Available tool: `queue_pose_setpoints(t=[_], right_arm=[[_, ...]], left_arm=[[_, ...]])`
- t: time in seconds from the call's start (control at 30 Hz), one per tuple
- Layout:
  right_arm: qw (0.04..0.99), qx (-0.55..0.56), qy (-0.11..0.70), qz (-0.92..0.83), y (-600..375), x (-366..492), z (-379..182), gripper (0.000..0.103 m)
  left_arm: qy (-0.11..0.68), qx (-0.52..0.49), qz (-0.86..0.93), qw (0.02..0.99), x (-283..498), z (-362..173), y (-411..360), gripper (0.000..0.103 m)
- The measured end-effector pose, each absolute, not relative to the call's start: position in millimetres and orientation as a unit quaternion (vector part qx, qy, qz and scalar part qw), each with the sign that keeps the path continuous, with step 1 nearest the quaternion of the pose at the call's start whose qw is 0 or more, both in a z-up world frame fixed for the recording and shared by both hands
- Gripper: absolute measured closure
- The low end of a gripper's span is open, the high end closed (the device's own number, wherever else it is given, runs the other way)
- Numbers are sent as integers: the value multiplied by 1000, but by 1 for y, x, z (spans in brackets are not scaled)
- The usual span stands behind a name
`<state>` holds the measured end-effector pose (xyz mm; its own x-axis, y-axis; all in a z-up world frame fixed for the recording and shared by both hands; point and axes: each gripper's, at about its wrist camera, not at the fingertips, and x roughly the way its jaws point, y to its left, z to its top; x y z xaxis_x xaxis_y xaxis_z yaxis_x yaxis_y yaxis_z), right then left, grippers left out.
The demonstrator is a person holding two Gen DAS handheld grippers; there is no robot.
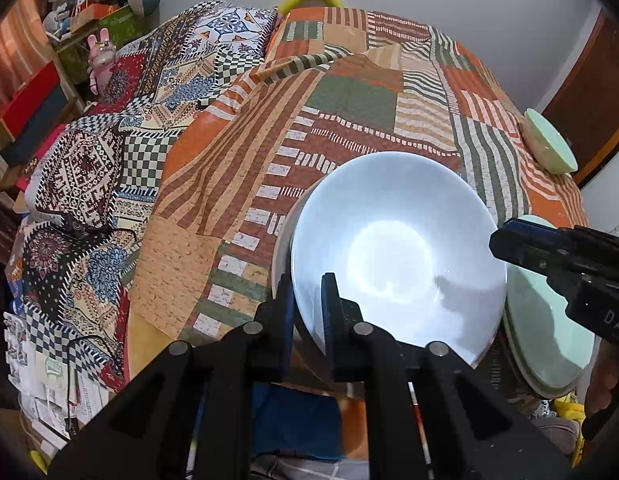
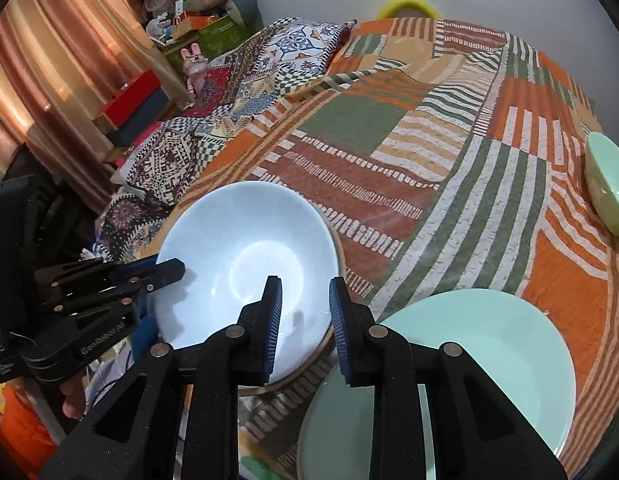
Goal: Organize plates and bowls
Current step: 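Lower the white bowl onto the pink bowl and open both tools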
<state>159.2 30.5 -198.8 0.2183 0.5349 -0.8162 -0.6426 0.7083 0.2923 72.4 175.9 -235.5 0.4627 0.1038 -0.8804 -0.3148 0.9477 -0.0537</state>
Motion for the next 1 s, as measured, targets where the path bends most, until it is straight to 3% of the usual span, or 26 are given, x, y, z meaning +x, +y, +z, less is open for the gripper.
queue_pose_setpoints(t=[0.13, 0.2, 0.27, 0.37, 0.8, 1.0], right_arm=[[779, -58, 496, 379, 33, 157, -199, 80], [779, -59, 496, 380, 33, 156, -199, 80], [779, -59, 496, 379, 32, 156, -199, 80], [781, -52, 495, 378, 28, 158, -197, 80], [833, -20, 443, 331, -34, 168, -154, 79], [874, 8, 389, 291, -90, 176, -116, 67]], left_arm=[[512, -74, 130, 846, 74, -233, 167, 90], [518, -67, 129, 843, 75, -231, 164, 83], [514, -66, 131, 845, 74, -228, 163, 67], [494, -59, 129, 858, 71, -216, 159, 59], [406, -22, 93, 909, 84, -137, 113, 51], [360, -7, 59, 931, 103, -101, 73, 44]])
